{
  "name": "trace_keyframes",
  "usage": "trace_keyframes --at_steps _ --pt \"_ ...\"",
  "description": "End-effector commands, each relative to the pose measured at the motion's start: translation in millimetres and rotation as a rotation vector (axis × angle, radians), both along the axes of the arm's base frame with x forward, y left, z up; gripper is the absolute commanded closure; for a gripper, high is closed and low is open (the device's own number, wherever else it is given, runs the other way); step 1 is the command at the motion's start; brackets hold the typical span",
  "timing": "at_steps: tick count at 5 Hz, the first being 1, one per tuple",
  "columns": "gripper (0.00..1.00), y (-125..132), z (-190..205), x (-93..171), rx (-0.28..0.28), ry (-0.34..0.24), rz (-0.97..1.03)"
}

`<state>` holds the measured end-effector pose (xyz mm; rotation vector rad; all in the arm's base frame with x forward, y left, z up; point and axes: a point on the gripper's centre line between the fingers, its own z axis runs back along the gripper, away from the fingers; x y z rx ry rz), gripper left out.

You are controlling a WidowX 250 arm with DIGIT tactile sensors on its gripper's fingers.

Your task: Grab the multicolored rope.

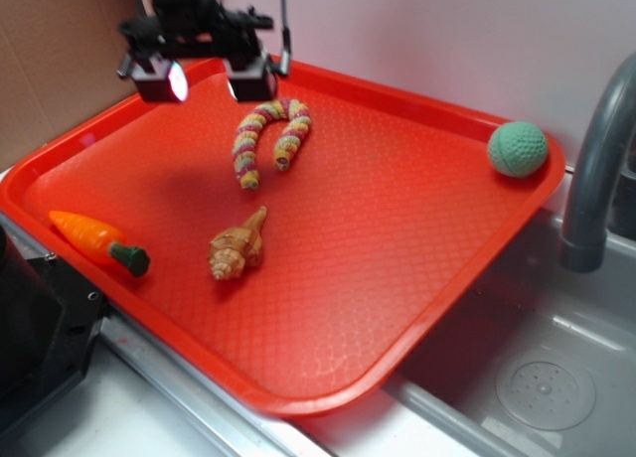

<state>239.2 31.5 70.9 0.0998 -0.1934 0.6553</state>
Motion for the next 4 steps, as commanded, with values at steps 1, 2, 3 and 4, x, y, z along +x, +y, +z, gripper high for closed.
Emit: trace_keyframes --at_steps 1,2,3,4 --pt "0.0 6 12 4 0.003 -0.038 -0.005" --pt "0.0 6 12 4 0.003 -0.038 -0.005" --pt "0.0 -19 -5 -5 0.03 0.018 -0.208" --pt "0.0 -30 -17 -17 0.014 0.055 -0.254"
